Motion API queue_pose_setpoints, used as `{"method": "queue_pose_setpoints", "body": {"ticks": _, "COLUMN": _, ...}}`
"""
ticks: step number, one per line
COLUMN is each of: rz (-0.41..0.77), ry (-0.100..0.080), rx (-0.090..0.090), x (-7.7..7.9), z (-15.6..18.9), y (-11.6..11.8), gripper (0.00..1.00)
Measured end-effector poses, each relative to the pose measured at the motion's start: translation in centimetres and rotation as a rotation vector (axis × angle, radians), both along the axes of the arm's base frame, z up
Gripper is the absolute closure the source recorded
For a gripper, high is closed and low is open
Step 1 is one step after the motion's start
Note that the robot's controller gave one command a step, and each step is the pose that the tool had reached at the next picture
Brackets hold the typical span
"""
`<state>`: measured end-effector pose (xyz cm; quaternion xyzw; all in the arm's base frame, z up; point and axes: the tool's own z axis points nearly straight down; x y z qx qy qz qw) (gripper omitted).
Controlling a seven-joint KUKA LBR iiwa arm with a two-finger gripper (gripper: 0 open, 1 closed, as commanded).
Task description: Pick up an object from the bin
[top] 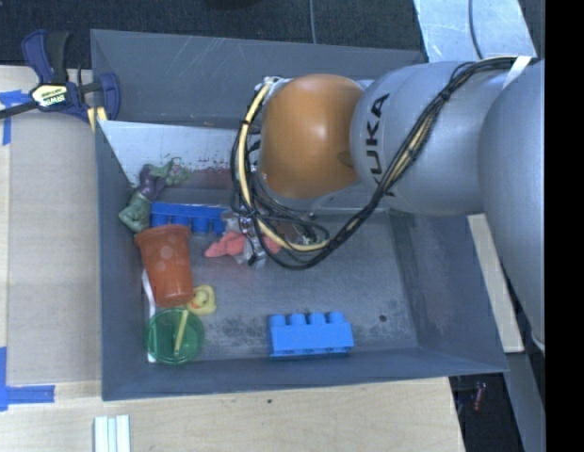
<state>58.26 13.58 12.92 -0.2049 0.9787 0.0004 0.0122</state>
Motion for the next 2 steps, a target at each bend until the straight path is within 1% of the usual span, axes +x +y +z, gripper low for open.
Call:
{"method": "queue_pose_setpoints", "body": {"ticks": 1, "rz": 0.134, "ry": 0.008, "rx": -0.004, "x": -0.4, "z": 4.4, "y": -0.2, "gripper": 1.00}}
{"method": "queue_pose_setpoints", "body": {"ticks": 2, "rz": 0.097, "ry": 0.006, "rx": -0.003, "x": 0.4, "z": 11.4, "y": -2.0, "gripper": 1.00}}
